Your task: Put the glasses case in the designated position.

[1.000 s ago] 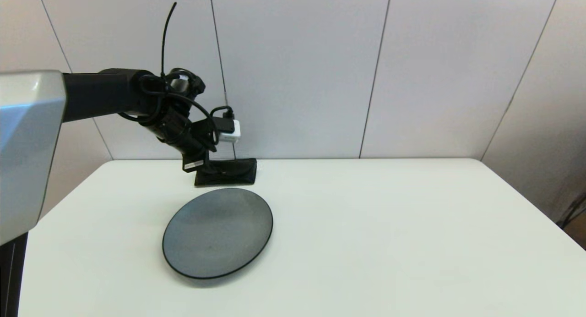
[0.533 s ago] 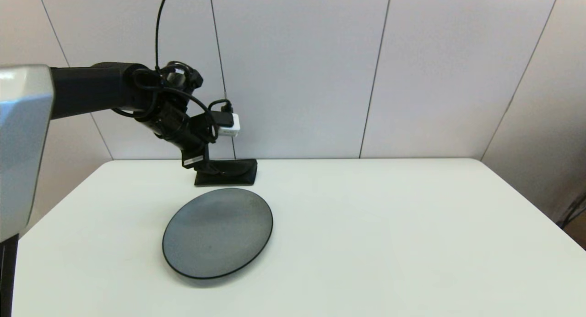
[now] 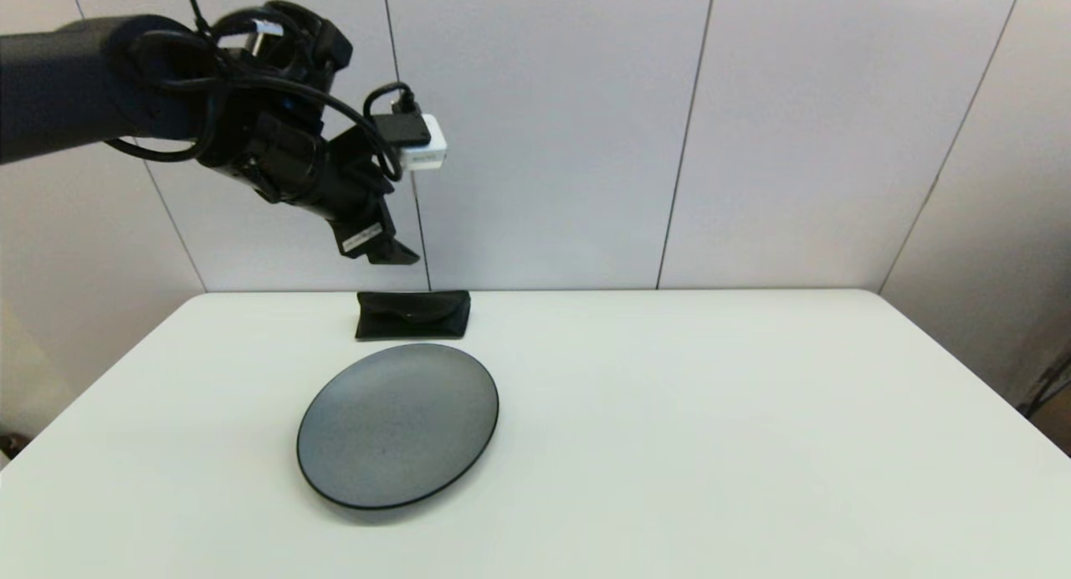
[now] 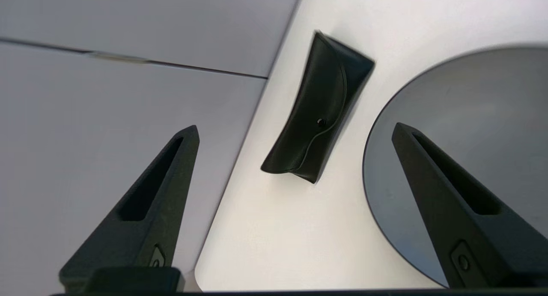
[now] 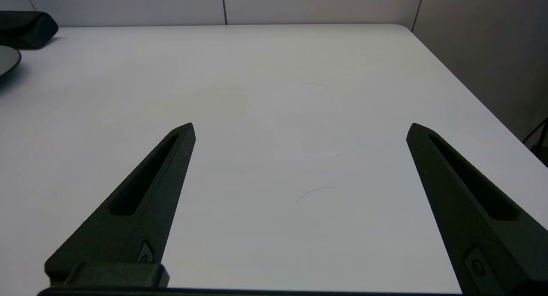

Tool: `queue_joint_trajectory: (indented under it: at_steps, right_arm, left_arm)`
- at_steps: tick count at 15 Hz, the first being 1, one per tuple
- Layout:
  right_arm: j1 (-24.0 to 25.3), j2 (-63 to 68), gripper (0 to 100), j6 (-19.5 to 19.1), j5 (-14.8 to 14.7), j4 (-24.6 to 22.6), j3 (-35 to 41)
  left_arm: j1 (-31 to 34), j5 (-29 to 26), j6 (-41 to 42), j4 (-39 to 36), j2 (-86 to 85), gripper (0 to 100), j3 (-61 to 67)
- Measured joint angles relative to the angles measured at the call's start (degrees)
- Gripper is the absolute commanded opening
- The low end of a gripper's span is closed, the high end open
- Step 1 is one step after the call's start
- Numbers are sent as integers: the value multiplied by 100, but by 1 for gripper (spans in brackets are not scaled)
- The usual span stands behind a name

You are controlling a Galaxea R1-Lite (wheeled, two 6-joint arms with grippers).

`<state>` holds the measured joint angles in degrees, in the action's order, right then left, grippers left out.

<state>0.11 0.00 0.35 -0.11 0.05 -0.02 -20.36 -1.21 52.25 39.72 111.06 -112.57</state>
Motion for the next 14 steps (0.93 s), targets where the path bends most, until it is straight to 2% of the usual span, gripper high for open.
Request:
queue_joint_trajectory:
  at_steps: [4, 7, 9, 14]
  right_arm:
    - [-1, 0, 100, 0, 4, 2, 0]
    - [-1, 0, 100, 0, 1, 0, 0]
    - [0, 0, 100, 0, 1, 0, -2]
    - [0, 0, 100, -2, 1, 5, 0]
  left_arm:
    - [-150, 118, -862, -146, -841, 100, 380]
    - [-116, 595, -1362, -601, -1619, 100, 1145]
    - [140, 779, -1609, -1003, -2175, 100, 1673]
    - [1036, 825, -2551, -1293, -3346, 100, 2669]
